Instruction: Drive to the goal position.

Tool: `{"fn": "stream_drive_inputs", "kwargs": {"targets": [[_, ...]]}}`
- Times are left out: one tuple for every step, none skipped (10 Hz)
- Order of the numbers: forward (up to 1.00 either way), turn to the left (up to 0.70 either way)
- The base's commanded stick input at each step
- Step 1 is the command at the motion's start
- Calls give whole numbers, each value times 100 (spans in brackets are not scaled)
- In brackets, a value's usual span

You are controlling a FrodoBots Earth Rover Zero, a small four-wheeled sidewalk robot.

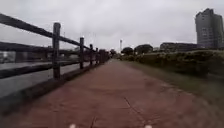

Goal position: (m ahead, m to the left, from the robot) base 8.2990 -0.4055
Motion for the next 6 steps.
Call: {"fn": "stream_drive_inputs", "kwargs": {"targets": [[100,0],[100,0],[100,0],[100,0],[100,0],[100,0]]}}
